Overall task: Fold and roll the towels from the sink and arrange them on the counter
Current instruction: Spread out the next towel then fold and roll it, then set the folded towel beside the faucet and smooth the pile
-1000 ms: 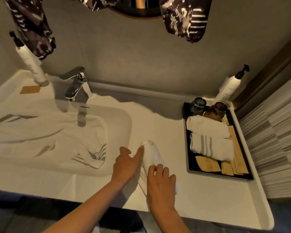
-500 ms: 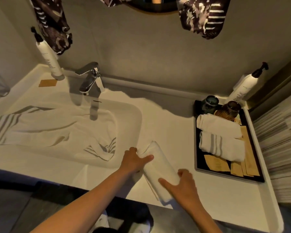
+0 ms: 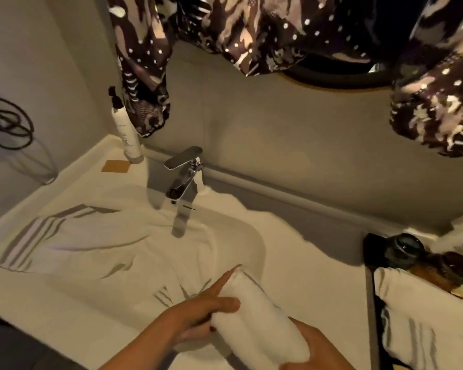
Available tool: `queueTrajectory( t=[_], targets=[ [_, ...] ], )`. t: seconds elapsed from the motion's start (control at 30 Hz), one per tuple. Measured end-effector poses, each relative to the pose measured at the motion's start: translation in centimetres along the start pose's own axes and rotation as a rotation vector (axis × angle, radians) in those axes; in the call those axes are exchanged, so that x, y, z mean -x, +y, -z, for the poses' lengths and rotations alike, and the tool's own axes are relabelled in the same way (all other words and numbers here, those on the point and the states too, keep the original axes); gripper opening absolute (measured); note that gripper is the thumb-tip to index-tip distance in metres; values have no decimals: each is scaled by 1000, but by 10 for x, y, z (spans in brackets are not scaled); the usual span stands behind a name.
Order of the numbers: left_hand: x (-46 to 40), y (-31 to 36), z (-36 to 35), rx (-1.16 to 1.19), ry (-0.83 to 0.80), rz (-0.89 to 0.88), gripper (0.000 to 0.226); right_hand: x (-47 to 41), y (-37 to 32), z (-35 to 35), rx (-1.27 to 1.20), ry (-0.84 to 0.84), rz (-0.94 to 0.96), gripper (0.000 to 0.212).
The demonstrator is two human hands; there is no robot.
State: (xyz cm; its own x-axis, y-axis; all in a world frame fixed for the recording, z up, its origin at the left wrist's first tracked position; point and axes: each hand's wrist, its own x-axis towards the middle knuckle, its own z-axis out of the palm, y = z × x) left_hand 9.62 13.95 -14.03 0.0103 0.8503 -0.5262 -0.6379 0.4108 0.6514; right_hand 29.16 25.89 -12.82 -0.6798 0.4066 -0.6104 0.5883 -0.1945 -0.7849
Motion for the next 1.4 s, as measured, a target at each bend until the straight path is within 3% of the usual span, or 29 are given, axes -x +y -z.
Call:
queueTrajectory(
  t=[0.07,0.13,0.23,0.33,0.43,0.5,0.57,0.63,0.7,0.73,0.8,0.87,1.07,1.23,1.4],
  targets=[
    [-5,27,15,76,6,-24,72,-25,-36,13,-43,56,-37,66],
    [-21,59,27,-7,215,-88,52,-51,-66,28,-202,91,-17,63],
    [-60,109,49,-37,568,-208,64,-114,-94,51,-127,373,96,40],
    [-99,152,58,126,649,-296,39,-182,-127,44,-261,641,167,38],
    [-142,176,82,217,699,-304,52,-237,-154,35,-286,777,212,46],
    [-151,171,91,-156,963,-266,67,-262,-155,20,-200,858,216,47],
    [-148,145,93,-504,1100,-393,73,-276,-151,2,-147,942,203,48],
    [-136,119,79,-920,1020,-597,72,-286,-153,-14,-91,1042,199,50],
    [-143,106,88,-1466,869,-690,70,-295,-159,-21,33,1052,182,52],
    [-151,111,98,-1670,812,-682,72,-299,-161,-18,85,1026,171,53],
    [-161,123,111,-1879,727,-470,82,-296,-158,-6,82,920,149,56],
    [-158,129,107,-1846,658,-364,78,-280,-155,9,14,819,175,55],
    [-124,141,71,-1837,702,-484,59,-231,-160,24,190,812,267,38],
    [-84,135,54,-1796,640,-560,39,-179,-165,13,272,733,311,29],
    [-9,116,41,-1726,657,-423,31,-125,-165,-17,401,547,368,14]
  ],
)
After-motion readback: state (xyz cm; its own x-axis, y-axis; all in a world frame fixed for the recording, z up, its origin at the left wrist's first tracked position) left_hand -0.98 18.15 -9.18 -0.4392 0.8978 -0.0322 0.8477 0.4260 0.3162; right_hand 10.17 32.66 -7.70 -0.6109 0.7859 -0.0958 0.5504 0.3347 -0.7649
